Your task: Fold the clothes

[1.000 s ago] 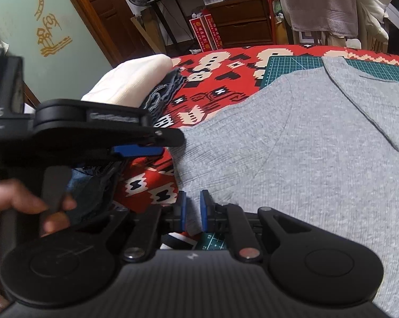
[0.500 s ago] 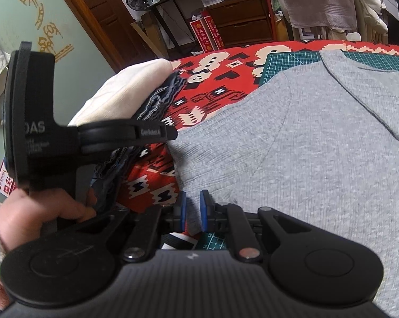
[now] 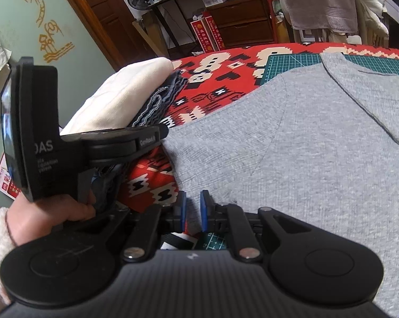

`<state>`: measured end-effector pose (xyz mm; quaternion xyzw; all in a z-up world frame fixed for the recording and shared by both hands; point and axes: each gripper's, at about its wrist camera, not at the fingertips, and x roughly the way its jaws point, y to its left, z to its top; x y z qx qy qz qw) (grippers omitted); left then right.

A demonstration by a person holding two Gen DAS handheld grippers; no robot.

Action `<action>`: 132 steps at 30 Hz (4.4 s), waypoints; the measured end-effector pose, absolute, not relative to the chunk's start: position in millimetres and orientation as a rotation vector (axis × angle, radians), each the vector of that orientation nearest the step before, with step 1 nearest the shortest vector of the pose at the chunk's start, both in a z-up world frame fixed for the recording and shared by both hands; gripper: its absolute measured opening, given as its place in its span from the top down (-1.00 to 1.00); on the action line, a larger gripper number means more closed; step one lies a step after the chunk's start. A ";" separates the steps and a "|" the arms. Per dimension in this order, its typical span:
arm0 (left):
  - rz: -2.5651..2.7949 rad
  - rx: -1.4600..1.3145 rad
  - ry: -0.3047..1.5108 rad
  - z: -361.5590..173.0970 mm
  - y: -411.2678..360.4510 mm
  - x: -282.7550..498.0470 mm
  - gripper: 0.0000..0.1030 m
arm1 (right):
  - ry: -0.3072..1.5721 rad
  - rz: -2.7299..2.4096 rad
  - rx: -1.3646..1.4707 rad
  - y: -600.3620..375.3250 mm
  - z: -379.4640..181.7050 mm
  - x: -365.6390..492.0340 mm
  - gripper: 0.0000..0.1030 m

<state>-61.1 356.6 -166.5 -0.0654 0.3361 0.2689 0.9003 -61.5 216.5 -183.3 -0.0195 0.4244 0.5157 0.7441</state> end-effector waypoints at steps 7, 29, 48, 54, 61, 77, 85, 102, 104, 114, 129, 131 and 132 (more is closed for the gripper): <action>0.510 -0.181 0.693 -161.3 355.6 -65.7 0.75 | 0.905 1.113 -0.047 206.6 -167.7 -65.2 0.74; 0.253 -0.280 0.628 -114.1 282.2 -143.8 0.10 | 0.772 0.868 -0.115 47.5 -117.3 -80.3 0.60; -0.032 -0.154 0.769 -151.8 178.7 -122.7 0.57 | 0.821 0.599 -0.145 -58.7 -154.1 -83.3 0.50; -0.017 -0.135 0.806 -161.6 180.7 -138.2 0.57 | 0.839 0.560 -0.152 -74.9 -167.8 -83.1 0.50; -0.018 -0.150 0.834 -156.3 181.5 -157.0 0.57 | 0.833 0.539 -0.172 -90.0 -159.4 -94.7 0.49; 0.069 -0.427 0.924 -154.2 212.8 -195.7 0.54 | 0.822 0.416 -0.143 -156.4 -134.9 -108.1 0.48; 0.054 -0.547 0.956 -160.2 222.1 -196.5 0.58 | 0.838 0.321 -0.071 -198.9 -137.3 -85.7 0.44; 0.080 -0.574 0.977 -158.6 219.8 -193.8 0.70 | 0.915 0.440 -0.051 -192.5 -165.7 -61.5 0.81; 0.086 -0.572 0.988 -160.6 218.6 -193.3 0.93 | 0.918 0.453 -0.034 -192.4 -165.4 -62.5 0.87; 0.050 -0.777 0.873 -141.8 239.6 -196.3 0.95 | 0.854 0.478 0.139 -207.6 -127.1 -52.5 0.90; -0.004 -0.910 0.610 -82.5 308.0 -97.7 0.95 | 0.763 0.473 0.309 -168.1 -53.0 65.1 0.91; 0.011 -0.889 0.597 -82.2 313.8 -83.2 0.95 | 0.768 0.460 0.319 -162.4 -53.9 83.7 0.91; 0.020 -0.869 0.593 -81.2 316.6 -76.4 0.95 | 0.768 0.454 0.321 -158.9 -54.5 92.2 0.91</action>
